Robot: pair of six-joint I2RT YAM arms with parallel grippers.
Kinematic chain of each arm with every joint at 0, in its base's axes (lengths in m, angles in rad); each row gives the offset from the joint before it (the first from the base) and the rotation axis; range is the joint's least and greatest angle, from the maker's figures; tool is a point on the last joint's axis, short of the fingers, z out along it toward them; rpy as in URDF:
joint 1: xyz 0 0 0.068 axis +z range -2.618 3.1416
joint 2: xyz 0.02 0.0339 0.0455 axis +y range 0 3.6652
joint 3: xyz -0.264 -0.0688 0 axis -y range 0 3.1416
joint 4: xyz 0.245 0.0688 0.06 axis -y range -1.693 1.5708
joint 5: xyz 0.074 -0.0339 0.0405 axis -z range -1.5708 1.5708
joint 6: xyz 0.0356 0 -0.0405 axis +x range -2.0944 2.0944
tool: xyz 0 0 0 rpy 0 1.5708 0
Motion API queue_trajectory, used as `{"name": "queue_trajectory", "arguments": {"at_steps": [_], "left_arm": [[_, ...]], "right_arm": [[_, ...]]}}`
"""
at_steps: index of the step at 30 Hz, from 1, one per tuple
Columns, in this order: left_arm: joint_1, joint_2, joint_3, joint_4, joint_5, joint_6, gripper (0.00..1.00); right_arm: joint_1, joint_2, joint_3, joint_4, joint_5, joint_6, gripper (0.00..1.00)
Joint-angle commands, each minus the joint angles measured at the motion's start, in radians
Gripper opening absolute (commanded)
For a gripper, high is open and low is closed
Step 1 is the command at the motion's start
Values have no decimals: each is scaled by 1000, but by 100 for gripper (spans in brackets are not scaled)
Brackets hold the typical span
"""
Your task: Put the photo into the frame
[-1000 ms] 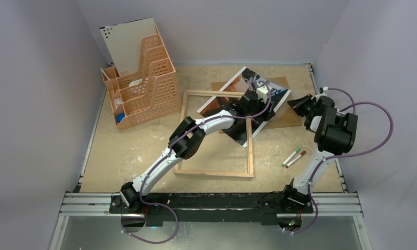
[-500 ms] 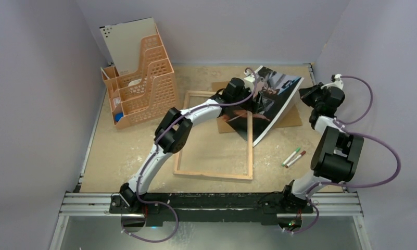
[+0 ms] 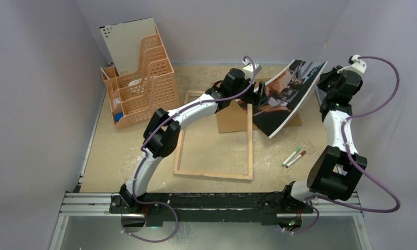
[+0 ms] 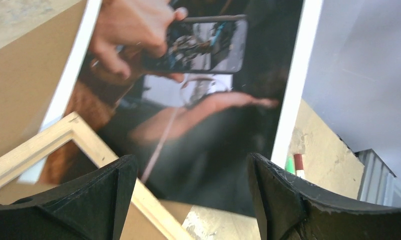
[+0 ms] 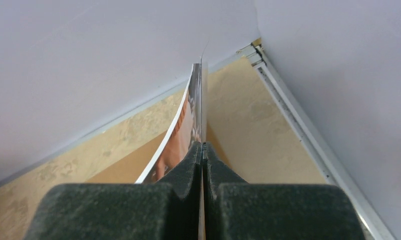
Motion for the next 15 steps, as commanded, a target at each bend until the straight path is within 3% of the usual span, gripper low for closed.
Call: {"name": "queue_trajectory", "arguments": {"at_steps": [1, 15], "left_arm": [[-1, -104, -33, -94, -122, 10, 83], [1, -140, -78, -133, -192, 28, 83]], "right_arm": [[4, -45, 103, -103, 92, -99, 0], [30, -100, 307, -236, 191, -169, 0]]}}
